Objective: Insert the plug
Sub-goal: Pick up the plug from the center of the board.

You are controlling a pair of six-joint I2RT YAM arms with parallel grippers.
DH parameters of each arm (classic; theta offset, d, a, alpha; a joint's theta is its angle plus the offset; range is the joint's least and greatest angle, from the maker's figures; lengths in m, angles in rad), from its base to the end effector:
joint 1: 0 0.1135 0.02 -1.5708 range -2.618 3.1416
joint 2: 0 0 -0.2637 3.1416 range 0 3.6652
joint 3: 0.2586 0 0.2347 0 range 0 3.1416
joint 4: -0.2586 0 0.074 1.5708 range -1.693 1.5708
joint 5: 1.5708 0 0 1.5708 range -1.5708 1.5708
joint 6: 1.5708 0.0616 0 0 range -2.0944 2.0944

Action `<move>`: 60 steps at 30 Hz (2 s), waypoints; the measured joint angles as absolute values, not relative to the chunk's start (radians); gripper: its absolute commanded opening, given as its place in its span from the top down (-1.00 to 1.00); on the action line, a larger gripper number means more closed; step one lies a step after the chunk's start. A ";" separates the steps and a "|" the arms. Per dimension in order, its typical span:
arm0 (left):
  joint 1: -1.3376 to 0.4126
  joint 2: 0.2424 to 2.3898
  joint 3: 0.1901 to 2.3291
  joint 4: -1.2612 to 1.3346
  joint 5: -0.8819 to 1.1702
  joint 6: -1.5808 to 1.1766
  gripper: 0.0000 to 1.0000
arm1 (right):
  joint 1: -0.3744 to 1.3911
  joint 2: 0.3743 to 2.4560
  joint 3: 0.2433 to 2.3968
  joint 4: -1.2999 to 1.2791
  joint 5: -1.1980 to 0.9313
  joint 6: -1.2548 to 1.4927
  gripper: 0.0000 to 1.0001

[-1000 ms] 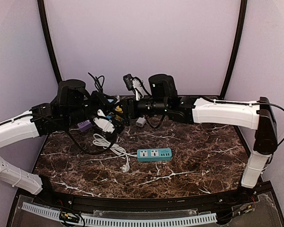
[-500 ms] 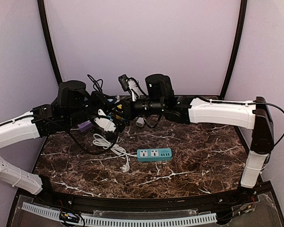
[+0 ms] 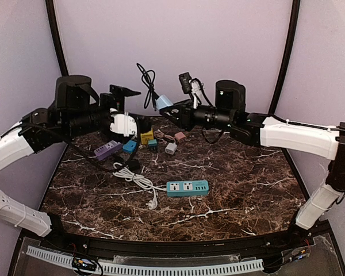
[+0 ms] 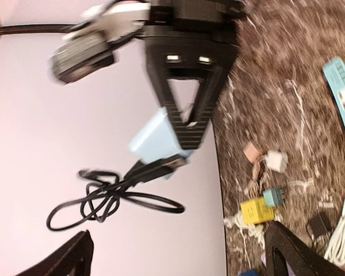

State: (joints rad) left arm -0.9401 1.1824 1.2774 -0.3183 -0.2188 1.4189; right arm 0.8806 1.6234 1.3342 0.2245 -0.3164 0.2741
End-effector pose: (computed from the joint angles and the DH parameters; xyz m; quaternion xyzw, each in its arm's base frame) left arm 0.1707 -0.2111 0.4091 0.6921 0.3592 0.2299 0.5823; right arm 0.2404 0.3212 0.3611 -0.3180 0.6554 0.4649 0.5031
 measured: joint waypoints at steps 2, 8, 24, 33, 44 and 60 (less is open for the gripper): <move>-0.940 1.196 1.420 -0.385 -0.153 1.238 -0.57 | 0.872 1.543 1.286 0.277 -0.326 0.216 1.00; -0.940 1.272 1.786 -0.480 0.097 0.754 -0.24 | 0.872 1.388 1.216 0.498 -0.425 0.084 1.00; -0.940 1.438 1.868 -0.533 0.437 0.398 0.23 | 0.882 1.409 1.203 0.722 -0.686 0.068 1.00; -0.940 1.440 1.879 -0.510 0.470 0.375 0.29 | 0.884 1.413 1.203 0.734 -0.724 0.065 1.00; -0.934 1.444 1.896 -0.495 0.494 0.364 0.83 | 0.884 1.423 1.204 0.732 -0.738 0.062 1.00; -0.935 1.448 1.880 -0.535 0.435 0.439 0.99 | 0.884 1.409 1.204 0.606 -0.673 -0.017 -0.97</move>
